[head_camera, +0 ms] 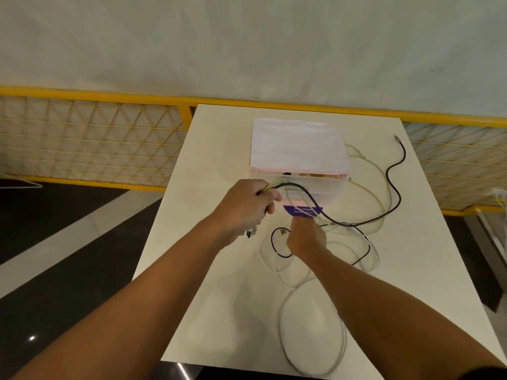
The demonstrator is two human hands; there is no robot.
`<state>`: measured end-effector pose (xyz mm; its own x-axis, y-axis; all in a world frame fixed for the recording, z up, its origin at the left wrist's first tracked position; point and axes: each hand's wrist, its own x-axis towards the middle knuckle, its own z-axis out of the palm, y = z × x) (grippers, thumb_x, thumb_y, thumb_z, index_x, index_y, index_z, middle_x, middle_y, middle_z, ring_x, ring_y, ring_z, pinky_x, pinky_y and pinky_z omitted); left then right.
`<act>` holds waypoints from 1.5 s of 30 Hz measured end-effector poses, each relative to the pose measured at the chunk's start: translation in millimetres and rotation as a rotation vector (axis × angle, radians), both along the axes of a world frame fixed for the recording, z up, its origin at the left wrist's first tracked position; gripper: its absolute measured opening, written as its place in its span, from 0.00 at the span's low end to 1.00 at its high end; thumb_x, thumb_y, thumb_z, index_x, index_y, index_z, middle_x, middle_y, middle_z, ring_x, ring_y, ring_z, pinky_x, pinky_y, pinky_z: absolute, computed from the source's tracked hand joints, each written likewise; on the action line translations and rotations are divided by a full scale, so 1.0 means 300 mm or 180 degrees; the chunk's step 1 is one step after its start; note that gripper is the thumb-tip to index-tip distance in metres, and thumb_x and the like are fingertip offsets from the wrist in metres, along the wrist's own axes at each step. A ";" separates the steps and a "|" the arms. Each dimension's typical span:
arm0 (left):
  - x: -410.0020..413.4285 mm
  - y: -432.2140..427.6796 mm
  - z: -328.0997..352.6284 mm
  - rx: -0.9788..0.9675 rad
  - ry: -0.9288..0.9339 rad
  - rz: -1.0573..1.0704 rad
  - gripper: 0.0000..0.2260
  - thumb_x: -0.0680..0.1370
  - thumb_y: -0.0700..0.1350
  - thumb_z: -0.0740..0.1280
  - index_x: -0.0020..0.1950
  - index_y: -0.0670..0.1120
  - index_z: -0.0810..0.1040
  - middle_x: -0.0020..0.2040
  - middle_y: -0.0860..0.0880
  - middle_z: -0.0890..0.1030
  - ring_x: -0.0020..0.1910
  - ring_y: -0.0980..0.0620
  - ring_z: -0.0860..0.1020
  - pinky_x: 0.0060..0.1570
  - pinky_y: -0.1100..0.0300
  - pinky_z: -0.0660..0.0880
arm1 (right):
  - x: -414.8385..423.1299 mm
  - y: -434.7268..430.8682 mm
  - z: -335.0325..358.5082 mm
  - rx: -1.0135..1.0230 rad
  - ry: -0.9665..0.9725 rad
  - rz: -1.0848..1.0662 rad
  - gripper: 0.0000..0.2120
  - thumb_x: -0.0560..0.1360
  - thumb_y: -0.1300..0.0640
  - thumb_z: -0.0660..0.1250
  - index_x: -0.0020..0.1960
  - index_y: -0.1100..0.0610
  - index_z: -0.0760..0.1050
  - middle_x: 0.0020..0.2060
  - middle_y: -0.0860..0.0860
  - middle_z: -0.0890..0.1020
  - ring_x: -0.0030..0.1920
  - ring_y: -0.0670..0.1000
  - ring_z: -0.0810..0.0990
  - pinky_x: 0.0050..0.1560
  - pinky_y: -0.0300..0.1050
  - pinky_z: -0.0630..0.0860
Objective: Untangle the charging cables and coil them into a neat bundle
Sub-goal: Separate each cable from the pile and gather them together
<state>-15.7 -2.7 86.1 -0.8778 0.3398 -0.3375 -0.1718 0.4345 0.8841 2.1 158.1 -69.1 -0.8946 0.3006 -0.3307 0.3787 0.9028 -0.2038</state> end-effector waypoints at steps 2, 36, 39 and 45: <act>0.000 0.006 0.002 -0.0022 0.0014 -0.0025 0.11 0.84 0.42 0.61 0.50 0.42 0.82 0.33 0.52 0.76 0.28 0.54 0.68 0.30 0.64 0.66 | 0.007 0.003 0.001 -0.0007 -0.0031 0.0001 0.09 0.77 0.60 0.67 0.58 0.56 0.76 0.54 0.54 0.81 0.56 0.55 0.81 0.53 0.47 0.78; 0.007 0.029 -0.003 -0.0120 -0.0041 -0.0297 0.11 0.84 0.45 0.61 0.49 0.45 0.82 0.32 0.52 0.80 0.27 0.60 0.73 0.35 0.60 0.71 | 0.069 -0.030 0.110 -0.0940 0.0148 0.0210 0.05 0.76 0.54 0.62 0.44 0.54 0.73 0.40 0.51 0.79 0.43 0.54 0.77 0.40 0.45 0.72; -0.006 0.031 0.001 -0.0159 -0.0018 -0.0356 0.10 0.84 0.46 0.61 0.49 0.47 0.81 0.34 0.52 0.83 0.31 0.59 0.74 0.35 0.59 0.72 | 0.079 0.007 0.183 -0.1184 0.0274 0.0442 0.07 0.79 0.56 0.62 0.46 0.55 0.77 0.39 0.48 0.82 0.43 0.51 0.80 0.39 0.42 0.73; -0.023 0.035 -0.015 -0.0064 0.0232 -0.0306 0.11 0.84 0.46 0.62 0.50 0.45 0.83 0.50 0.52 0.86 0.51 0.56 0.83 0.58 0.47 0.79 | 0.111 0.065 0.369 -0.1884 0.0636 0.0508 0.10 0.83 0.58 0.62 0.50 0.54 0.83 0.31 0.41 0.76 0.28 0.36 0.75 0.32 0.29 0.66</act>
<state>-22.7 7.8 81.5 -0.8639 0.4175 -0.2817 -0.0641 0.4637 0.8837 35.4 177.7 41.7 -0.9747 -0.0236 -0.2223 0.1523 0.6580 -0.7375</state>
